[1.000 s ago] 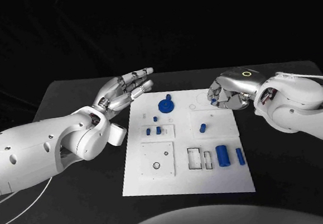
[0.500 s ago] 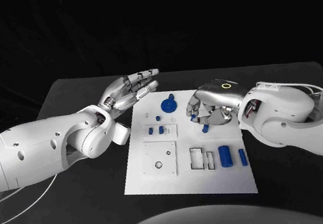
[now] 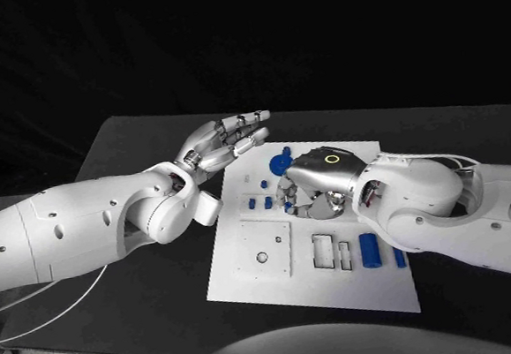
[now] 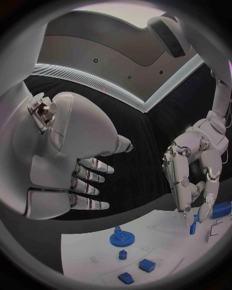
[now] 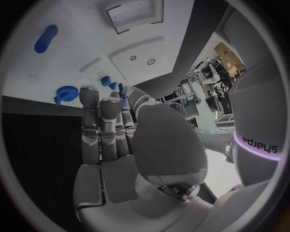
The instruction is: Assemble the parts on the task board
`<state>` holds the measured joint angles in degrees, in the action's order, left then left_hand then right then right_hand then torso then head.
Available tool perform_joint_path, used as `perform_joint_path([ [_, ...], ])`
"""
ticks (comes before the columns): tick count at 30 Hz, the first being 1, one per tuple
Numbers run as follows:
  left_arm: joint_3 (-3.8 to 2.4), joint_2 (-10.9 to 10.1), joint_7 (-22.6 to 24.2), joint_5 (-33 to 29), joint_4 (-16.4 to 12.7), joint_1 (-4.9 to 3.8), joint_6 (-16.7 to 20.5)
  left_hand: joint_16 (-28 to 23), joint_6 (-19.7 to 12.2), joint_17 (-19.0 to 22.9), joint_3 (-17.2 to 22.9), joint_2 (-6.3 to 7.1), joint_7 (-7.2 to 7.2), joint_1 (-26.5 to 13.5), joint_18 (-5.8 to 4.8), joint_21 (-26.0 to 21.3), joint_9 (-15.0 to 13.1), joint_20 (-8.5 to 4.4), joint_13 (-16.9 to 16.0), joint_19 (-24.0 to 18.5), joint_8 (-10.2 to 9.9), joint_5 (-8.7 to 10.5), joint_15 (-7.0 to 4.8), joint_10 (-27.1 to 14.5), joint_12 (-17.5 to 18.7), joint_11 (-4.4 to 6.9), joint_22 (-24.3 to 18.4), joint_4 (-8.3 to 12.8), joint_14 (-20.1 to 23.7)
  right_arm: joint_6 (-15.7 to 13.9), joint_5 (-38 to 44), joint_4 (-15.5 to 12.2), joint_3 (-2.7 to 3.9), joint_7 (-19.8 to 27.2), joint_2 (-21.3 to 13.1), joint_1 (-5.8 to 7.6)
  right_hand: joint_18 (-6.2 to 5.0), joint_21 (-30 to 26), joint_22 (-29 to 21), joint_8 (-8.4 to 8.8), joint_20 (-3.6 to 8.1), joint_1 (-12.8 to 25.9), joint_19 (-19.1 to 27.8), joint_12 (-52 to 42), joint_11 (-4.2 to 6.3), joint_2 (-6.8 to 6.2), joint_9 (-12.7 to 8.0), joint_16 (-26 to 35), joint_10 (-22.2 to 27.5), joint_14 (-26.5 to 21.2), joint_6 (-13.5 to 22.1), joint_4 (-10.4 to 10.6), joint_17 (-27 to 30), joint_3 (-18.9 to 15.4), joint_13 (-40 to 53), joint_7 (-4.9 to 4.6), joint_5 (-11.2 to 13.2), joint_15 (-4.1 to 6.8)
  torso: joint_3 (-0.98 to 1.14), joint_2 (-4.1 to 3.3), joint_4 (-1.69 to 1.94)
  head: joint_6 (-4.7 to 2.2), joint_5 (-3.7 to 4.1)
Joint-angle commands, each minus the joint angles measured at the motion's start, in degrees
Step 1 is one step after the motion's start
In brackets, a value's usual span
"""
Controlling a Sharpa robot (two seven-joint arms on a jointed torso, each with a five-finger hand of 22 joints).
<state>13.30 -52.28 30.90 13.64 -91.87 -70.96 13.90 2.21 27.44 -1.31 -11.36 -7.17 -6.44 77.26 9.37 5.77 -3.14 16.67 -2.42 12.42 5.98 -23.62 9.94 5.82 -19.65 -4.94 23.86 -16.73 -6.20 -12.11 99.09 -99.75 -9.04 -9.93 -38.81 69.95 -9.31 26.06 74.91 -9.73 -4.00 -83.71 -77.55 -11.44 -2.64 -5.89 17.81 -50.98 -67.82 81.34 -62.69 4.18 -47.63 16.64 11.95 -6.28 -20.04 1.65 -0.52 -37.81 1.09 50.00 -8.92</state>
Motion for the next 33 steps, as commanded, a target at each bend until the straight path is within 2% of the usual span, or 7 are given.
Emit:
perform_joint_path([
  [1, -0.02, 0.0, 0.5, -1.6, -0.3, 0.08, -0.7, 0.0, -0.1, 0.0, -0.4, -0.61, -0.3, 0.2, 0.18, -0.1, 0.0, 0.07, -0.1, -0.2, 0.3, -0.18, -0.49, 0.1, -0.2, -0.18, -0.2, 0.0, 0.1, 1.0, 2.4, 1.4, 0.02, -0.1, 1.3, -1.04, 0.28, -0.2, 1.1, 0.34, -0.03, -0.8, 0.3, 0.1, -0.13, 0.25, 0.0, 0.4, -0.3, -0.4, 0.3, -0.5, 0.1, 0.0, -0.1, -0.14, 0.1, 0.09, 0.02, -0.07, 0.02, 0.0, -0.53],
  [3, -0.02, 0.0, 0.5, -1.8, -0.2, 0.11, -0.7, -0.1, -0.1, 0.0, -0.4, -0.66, -0.32, 0.2, 0.16, -0.2, 0.0, 0.06, -0.1, -0.3, 0.3, -0.2, -0.54, 0.1, -0.2, -0.21, -0.3, 0.0, 0.2, 0.9, 2.7, 2.3, 0.02, 0.0, 2.3, -1.73, 0.26, -0.2, 1.2, 0.39, -0.03, -0.9, 0.4, 0.1, -0.14, 0.2, 0.0, 0.5, -0.4, -0.5, 0.3, -0.6, 0.1, 0.1, -0.1, -0.17, 0.1, 0.09, 0.04, -0.05, -0.06, 0.0, -0.78],
  [9, -0.02, 0.1, 0.5, -2.0, -0.1, 0.14, -1.0, -0.1, 0.1, 0.0, -0.4, -0.79, -0.38, 0.1, 0.13, -0.2, -0.1, 0.05, -0.1, -0.3, 0.4, -0.26, -0.6, 0.1, -0.3, -0.25, -0.4, 0.1, 0.1, 0.6, 3.2, 4.0, 0.02, 0.3, 4.2, -2.99, 0.27, -0.2, 1.3, 0.41, -0.03, -1.0, 0.4, 0.1, -0.14, 0.17, 0.0, 0.4, -0.4, -0.5, 0.3, -0.7, 0.1, 0.1, -0.1, -0.19, 0.2, 0.09, 0.03, -0.02, -0.04, 0.0, -0.71],
  [19, -0.03, 0.5, 0.7, -2.0, 0.3, 0.51, -1.3, -0.2, -0.2, 0.0, -0.5, -1.13, -0.48, 0.1, 0.05, -0.4, 0.0, 0.04, 0.0, -0.8, 0.4, -0.3, -0.73, 0.0, -0.1, -0.4, -1.0, 0.1, 0.4, -0.1, 4.8, 4.8, 0.03, 0.4, 5.0, -5.14, 0.29, 0.0, 1.5, 0.49, -0.04, -1.1, 0.4, 0.1, -0.14, 0.1, 0.0, 0.2, -0.7, -0.5, 0.2, -0.9, -0.1, 0.1, -0.2, -0.23, 0.5, 0.08, 0.06, -0.02, -0.02, 0.0, -0.8],
  [33, -0.03, 0.6, 0.5, -2.0, 0.5, 0.75, -1.8, -0.1, 0.0, 0.0, -0.5, -1.23, -0.52, 0.1, 0.03, -0.4, 0.0, 0.04, 0.0, -0.6, 0.5, -0.37, -0.75, 0.0, -0.1, -0.42, -0.7, 0.1, 0.3, -0.1, 5.7, 4.1, 0.03, 0.3, 4.1, -6.12, 0.29, 0.0, 1.6, 0.59, -0.05, -1.2, 0.5, 0.1, -0.15, 0.07, -0.1, 0.2, -0.7, -0.6, 0.3, -1.0, -0.1, 0.2, -0.2, -0.26, 0.7, 0.08, 0.05, 0.04, -0.05, 0.0, -0.85],
])
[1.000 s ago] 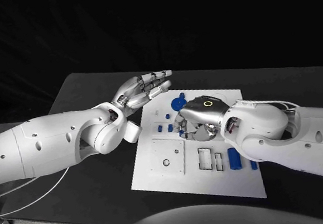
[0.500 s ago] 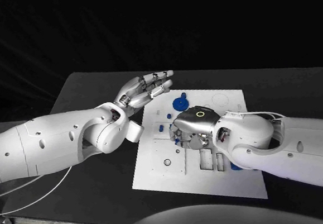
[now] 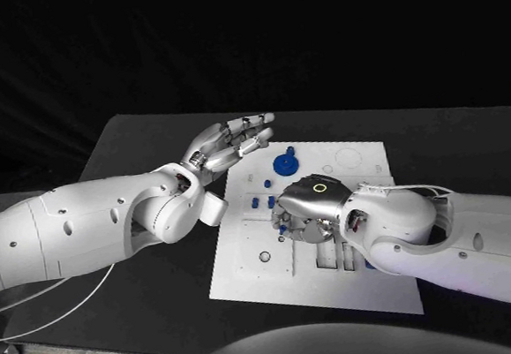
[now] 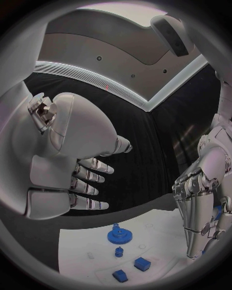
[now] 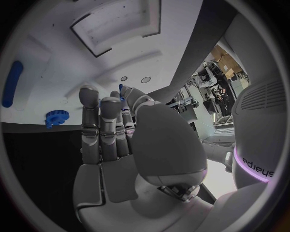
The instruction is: Assemble the parts on the task board
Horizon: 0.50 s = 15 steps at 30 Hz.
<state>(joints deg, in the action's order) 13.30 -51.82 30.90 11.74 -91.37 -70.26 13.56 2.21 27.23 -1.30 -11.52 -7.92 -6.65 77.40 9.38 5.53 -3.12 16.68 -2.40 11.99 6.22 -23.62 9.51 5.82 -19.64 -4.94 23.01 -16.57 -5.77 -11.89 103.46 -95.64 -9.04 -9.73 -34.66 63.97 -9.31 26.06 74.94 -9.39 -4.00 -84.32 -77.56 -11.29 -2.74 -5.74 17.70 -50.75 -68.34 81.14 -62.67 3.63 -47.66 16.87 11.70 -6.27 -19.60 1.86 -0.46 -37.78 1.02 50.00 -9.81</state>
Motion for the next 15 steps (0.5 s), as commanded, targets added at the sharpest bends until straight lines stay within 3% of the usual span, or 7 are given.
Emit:
perform_joint_path([
  [1, -0.03, 0.2, 0.5, -0.1, 0.0, 0.06, -1.5, -0.1, 0.2, 0.0, -0.3, -0.49, -0.32, -0.1, 0.02, -0.1, 0.0, 0.04, 0.0, -0.2, 0.3, -0.37, -0.33, 0.0, 0.0, -0.43, 0.1, -0.1, -0.1, -0.4, 1.3, 0.0, 0.04, 0.1, -0.1, -0.23, 0.3, 0.1, 1.5, 0.27, -0.05, -0.6, 0.5, 0.0, -0.05, -0.08, 0.0, 0.0, -0.2, -0.4, 0.3, -0.4, -0.1, -0.1, 0.0, -0.28, 0.3, -0.12, -0.01, 0.0, 0.03, 0.0, -0.02],
  [15, -0.03, 0.2, 0.4, -0.1, 0.0, 0.09, -1.6, -0.1, 0.1, 0.0, -0.3, -0.62, -0.35, -0.1, 0.02, -0.1, 0.0, 0.05, -0.1, -0.1, 0.3, -0.44, -0.29, -0.1, -0.1, -0.44, 0.2, -0.1, -0.2, -0.5, 1.3, 0.4, 0.04, 0.2, 0.2, -1.32, 0.31, 0.1, 1.6, 0.36, -0.06, -0.5, 0.5, -0.1, -0.06, -0.03, 0.0, -0.2, -0.3, -0.4, 0.4, -0.4, -0.2, -0.1, 0.0, -0.31, 0.4, -0.14, -0.03, 0.02, 0.04, 0.0, -0.27],
])
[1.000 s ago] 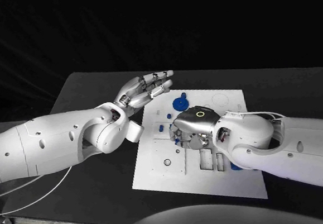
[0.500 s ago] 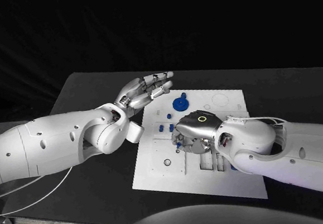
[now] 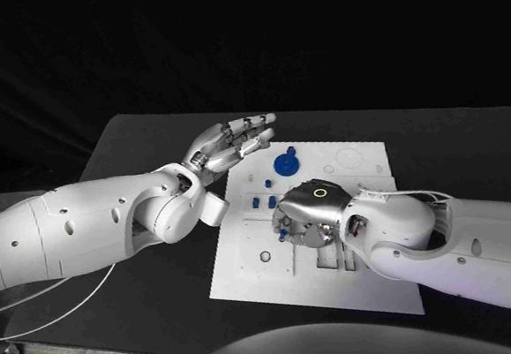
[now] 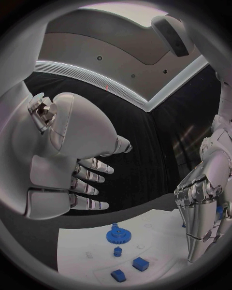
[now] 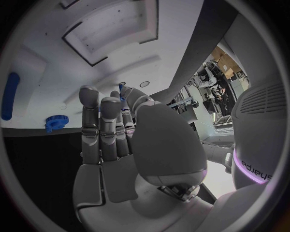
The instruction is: Assemble the parts on the task board
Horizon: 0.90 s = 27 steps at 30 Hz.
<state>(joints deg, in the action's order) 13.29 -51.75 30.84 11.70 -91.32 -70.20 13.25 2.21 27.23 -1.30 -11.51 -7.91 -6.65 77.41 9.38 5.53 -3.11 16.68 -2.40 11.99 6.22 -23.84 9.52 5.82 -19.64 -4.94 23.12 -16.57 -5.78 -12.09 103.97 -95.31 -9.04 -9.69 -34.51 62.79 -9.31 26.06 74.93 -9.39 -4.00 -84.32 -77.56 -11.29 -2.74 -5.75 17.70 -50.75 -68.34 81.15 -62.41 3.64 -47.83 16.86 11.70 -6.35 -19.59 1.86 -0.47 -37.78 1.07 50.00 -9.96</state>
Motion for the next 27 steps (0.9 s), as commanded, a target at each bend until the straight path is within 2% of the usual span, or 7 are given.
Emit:
perform_joint_path([
  [1, -0.03, 0.1, 0.4, -0.1, 0.0, 0.04, -1.3, -0.1, 0.1, 0.0, -0.3, -0.62, -0.35, -0.1, 0.02, -0.1, -0.1, 0.06, -0.1, -0.1, 0.3, -0.22, -0.29, -0.1, -0.1, -0.44, 0.1, -0.1, -0.2, -0.3, 0.7, 0.0, 0.03, 0.2, 0.0, -0.17, 0.31, 0.1, 1.6, 0.37, -0.06, -0.4, 0.5, -0.1, -0.05, -0.01, 0.0, -0.1, -0.3, -0.4, 0.1, -0.4, 0.0, -0.1, 0.0, -0.23, 0.4, -0.14, -0.03, 0.03, -0.02, 0.0, -0.1],
  [18, -0.03, 0.6, 0.3, -0.1, 0.7, 0.81, -1.9, -0.1, 0.1, 0.0, -0.3, -0.79, -0.35, 0.0, 0.02, -0.1, -0.1, 0.07, 0.0, 0.0, 0.3, -0.38, -0.18, -0.1, 0.0, -0.47, 0.2, 0.0, -0.3, 0.5, 0.3, 0.0, 0.02, 0.0, -0.3, -0.29, 0.27, -0.1, 1.6, 0.42, -0.07, -0.4, 0.5, -0.1, -0.04, 0.0, 0.0, 0.0, -0.4, -0.4, 0.1, -0.4, 0.2, -0.1, 0.0, -0.23, 0.4, -0.14, -0.02, -0.02, 0.0, 0.0, 0.06],
  [27, -0.03, 0.7, 0.2, -0.1, 0.8, 0.94, -2.0, 0.0, 0.1, -0.1, -0.3, -0.82, -0.35, 0.1, 0.02, 0.0, -0.1, 0.08, -0.1, 0.0, 0.4, -0.42, -0.12, -0.1, 0.0, -0.47, 0.2, 0.0, -0.4, 1.0, 0.4, 0.1, 0.02, -0.2, -0.4, -0.31, 0.26, -0.3, 1.7, 0.64, -0.09, -0.4, 0.6, 0.0, -0.1, -0.05, -0.1, 0.1, -0.3, -0.5, 0.4, -0.4, 0.3, -0.1, 0.0, -0.29, 0.5, -0.17, -0.01, -0.01, 0.0, 0.0, 0.02],
])
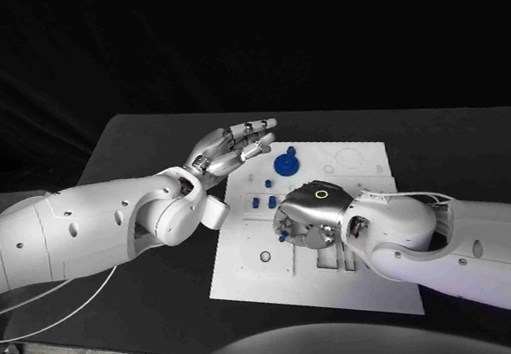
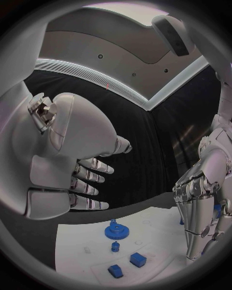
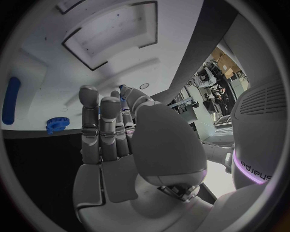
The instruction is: Assemble the parts on the task board
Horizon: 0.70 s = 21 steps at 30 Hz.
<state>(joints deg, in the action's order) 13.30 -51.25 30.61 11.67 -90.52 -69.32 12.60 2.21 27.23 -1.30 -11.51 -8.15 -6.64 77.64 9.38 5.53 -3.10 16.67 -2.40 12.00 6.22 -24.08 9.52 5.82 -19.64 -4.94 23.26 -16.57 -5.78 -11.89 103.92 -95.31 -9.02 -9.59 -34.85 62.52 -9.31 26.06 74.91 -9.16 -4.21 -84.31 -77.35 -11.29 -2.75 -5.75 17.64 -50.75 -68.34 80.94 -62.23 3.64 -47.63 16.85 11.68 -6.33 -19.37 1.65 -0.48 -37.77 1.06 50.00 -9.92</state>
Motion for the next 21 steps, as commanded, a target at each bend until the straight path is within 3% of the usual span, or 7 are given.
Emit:
perform_joint_path([
  [1, -0.03, 0.2, 0.4, -0.1, 0.0, 0.06, -1.4, 0.0, 0.1, -0.1, -0.3, -0.59, -0.35, -0.2, 0.01, 0.0, -0.1, 0.08, -0.1, 0.0, 0.4, -0.18, -0.12, -0.1, 0.0, -0.47, 0.0, 0.0, -0.4, 0.8, 0.5, 0.1, 0.01, -0.3, 0.0, -0.05, 0.26, -0.3, 1.7, 0.5, 0.11, -0.3, 0.5, 0.0, -0.12, -0.05, 0.0, 0.1, -0.3, -0.3, 0.3, -0.4, 0.1, -0.1, 0.0, -0.33, 0.3, 0.02, 0.01, -0.02, -0.01, 0.0, -0.03],
  [7, -0.04, 0.4, 0.4, -0.1, 0.1, 0.09, -1.4, 0.0, 0.3, -0.1, -0.3, -0.65, -0.37, -0.1, 0.01, 0.0, -0.1, 0.09, -0.1, 0.1, 0.4, -0.25, 0.04, -0.1, 0.0, -0.47, 0.1, 0.1, -0.5, 1.1, 0.5, 0.4, 0.01, -0.2, 0.3, -0.12, 0.1, -1.7, 1.8, 2.34, -0.06, 0.7, 1.1, 0.5, -0.14, -0.37, -0.8, 0.7, 0.7, -0.9, 3.0, 0.2, 0.6, -0.2, -0.3, -0.39, 2.0, -0.1, 0.01, 0.01, 0.02, 0.0, 0.02],
  [21, -0.04, 0.3, 0.4, -0.1, 0.2, 0.11, -1.4, 0.0, 0.5, -0.1, -0.3, -0.72, -0.43, 0.0, 0.01, 0.0, -0.1, 0.09, -0.1, 0.2, 0.6, -0.34, 0.09, 0.0, -0.2, -0.53, 0.0, 0.1, -0.6, 1.5, 0.2, 0.9, 0.01, 0.3, 0.4, -0.21, -0.23, -4.4, 1.6, 4.83, -0.32, 2.8, 2.0, 1.1, -0.56, -1.31, -2.0, 1.7, 2.8, -2.0, 7.0, 2.0, 1.7, -0.9, -0.6, 1.3, 6.4, -0.21, 0.01, -0.03, 0.01, 0.0, -0.03],
])
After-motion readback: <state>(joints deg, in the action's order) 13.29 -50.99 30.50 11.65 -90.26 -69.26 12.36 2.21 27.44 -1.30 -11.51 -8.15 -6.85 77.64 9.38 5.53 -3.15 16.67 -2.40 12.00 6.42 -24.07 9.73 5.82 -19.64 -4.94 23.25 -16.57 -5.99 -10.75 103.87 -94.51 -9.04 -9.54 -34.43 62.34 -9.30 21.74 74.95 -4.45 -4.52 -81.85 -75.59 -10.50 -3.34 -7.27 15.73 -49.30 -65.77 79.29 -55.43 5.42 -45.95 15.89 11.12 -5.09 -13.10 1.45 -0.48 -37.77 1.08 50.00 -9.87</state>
